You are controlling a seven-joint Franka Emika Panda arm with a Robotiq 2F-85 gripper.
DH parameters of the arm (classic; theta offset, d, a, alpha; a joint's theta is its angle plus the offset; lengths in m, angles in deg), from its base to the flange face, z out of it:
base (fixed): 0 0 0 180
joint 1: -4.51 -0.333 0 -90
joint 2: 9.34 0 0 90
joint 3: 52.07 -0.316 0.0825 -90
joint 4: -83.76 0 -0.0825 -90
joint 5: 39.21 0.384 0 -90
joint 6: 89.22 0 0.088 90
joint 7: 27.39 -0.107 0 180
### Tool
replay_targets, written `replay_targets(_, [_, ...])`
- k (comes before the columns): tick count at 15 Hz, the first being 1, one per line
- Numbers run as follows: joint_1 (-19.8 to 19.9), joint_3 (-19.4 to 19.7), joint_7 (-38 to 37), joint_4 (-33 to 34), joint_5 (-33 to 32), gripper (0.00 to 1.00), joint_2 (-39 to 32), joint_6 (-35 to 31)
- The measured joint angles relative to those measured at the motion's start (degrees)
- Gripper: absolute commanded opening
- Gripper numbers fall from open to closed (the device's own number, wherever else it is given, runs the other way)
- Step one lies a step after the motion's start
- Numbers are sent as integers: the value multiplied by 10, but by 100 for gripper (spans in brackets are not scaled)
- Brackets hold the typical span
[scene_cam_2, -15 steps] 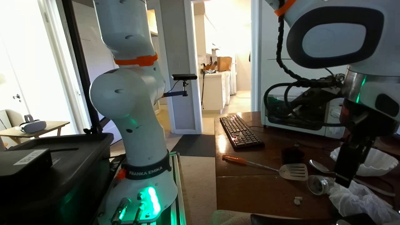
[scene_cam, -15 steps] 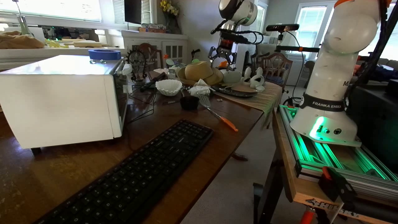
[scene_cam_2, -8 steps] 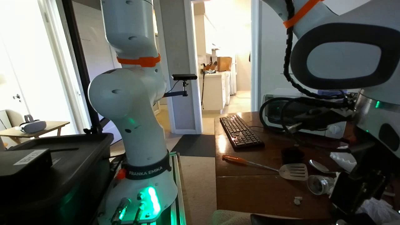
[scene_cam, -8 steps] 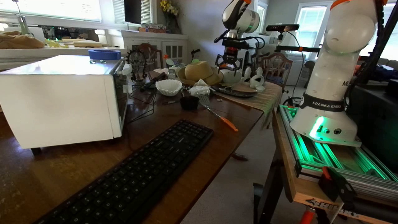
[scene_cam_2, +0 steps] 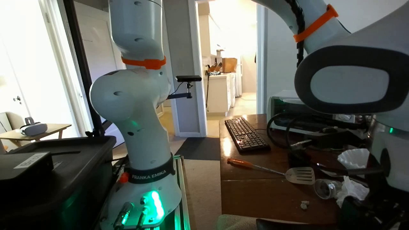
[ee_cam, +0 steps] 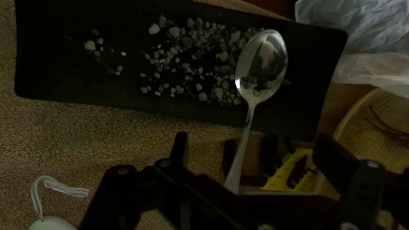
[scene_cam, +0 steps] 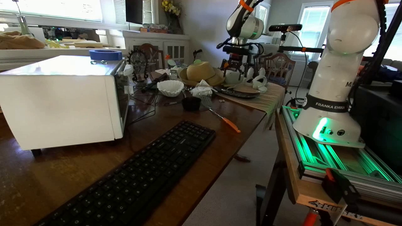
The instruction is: Use the silver spoon to remove some contents from the black tray and place them in the black bowl.
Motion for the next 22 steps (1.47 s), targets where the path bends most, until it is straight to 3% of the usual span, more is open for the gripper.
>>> replay_targets(22, [1, 10, 9, 53, -2, 100, -79, 7])
